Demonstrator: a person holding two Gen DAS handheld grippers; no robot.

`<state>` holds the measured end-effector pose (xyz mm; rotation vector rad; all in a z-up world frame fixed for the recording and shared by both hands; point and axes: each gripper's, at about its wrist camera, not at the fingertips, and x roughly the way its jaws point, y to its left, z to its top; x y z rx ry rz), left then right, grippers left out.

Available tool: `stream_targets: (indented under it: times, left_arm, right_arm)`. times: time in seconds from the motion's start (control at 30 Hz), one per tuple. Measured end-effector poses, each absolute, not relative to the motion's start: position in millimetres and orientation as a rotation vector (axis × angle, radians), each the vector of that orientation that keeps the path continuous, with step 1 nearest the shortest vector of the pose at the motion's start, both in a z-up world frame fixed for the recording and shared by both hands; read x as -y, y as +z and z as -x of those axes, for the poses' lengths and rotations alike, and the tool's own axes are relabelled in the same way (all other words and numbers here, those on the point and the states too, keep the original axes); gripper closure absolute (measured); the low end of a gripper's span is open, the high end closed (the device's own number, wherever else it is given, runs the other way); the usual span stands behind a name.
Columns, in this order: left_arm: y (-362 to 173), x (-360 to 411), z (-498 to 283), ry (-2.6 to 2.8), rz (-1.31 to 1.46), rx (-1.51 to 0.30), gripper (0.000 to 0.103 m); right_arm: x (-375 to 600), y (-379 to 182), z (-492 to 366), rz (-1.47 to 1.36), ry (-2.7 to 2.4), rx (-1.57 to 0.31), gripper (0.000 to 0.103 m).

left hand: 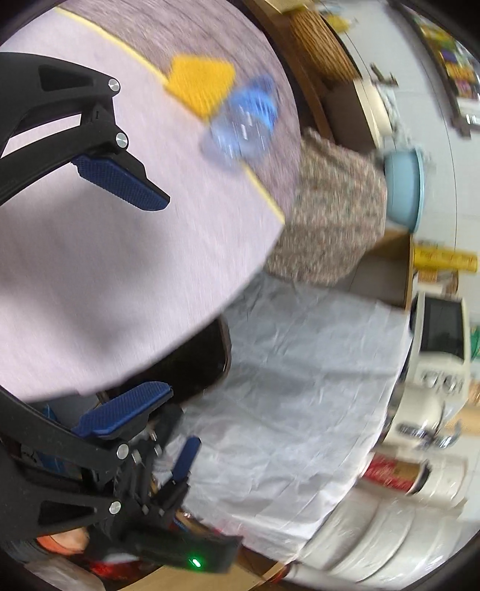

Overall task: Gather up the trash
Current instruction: 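Grasp the clear water bottle with the right gripper while the left gripper grasps the yellow foam net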

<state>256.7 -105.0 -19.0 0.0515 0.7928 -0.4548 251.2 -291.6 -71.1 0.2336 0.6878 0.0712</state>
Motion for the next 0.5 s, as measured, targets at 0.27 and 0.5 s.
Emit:
stream_targets:
  times: [0.27, 0.5]
  left_arm:
    - [-19.8, -4.3, -258.3, -0.258, -0.006, -0.785, 0.01]
    - [-30.9, -96.7, -262.7, -0.102, 0.067, -0.806, 0.01]
  right_arm:
    - [206.1, -34.4, -269.3, -0.14, 0.277, -0.658, 0.021]
    - [124.8, -10.6, -311.7, 0.024, 0.424, -0.671, 0.021]
